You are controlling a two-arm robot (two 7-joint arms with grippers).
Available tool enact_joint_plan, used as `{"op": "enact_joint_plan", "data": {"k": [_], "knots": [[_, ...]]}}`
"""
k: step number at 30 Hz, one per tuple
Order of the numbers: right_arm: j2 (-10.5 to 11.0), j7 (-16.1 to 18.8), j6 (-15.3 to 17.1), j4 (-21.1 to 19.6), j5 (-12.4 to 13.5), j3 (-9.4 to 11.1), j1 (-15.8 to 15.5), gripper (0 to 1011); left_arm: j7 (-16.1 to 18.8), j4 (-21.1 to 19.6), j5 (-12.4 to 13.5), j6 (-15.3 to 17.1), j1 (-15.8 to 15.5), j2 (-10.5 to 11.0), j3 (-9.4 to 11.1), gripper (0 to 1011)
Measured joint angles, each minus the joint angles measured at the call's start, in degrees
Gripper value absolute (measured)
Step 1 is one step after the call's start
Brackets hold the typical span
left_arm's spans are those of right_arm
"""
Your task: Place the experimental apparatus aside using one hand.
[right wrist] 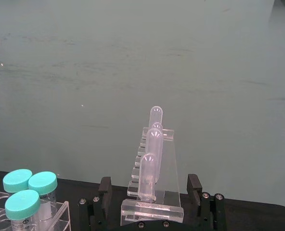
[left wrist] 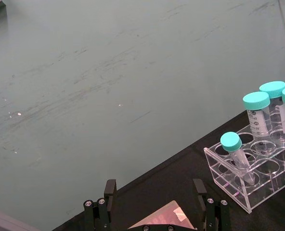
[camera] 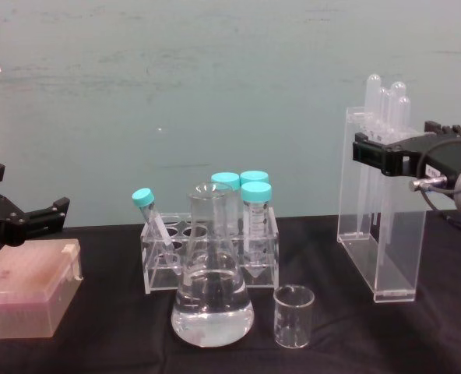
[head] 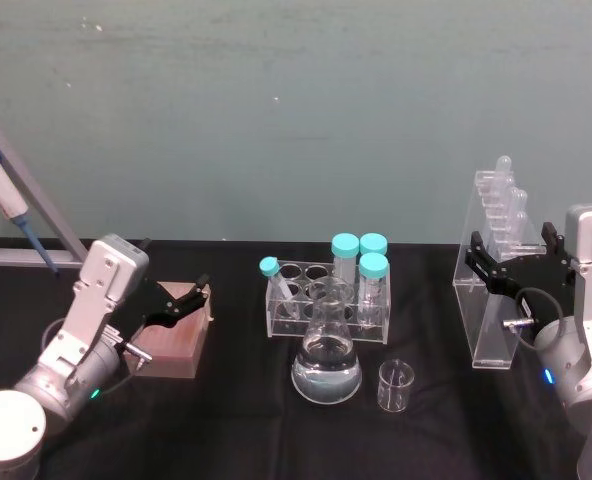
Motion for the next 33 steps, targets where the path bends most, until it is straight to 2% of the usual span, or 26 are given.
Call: {"op": "enact_joint_plan", "data": {"k": [33], "knots": [[-2.1, 1.0, 0.5, 0.8, -1.9, 1.8, 0.5, 1000, 0.0, 0.0, 0.0, 0.0, 0.0, 0.0, 0.0, 1000]]}}
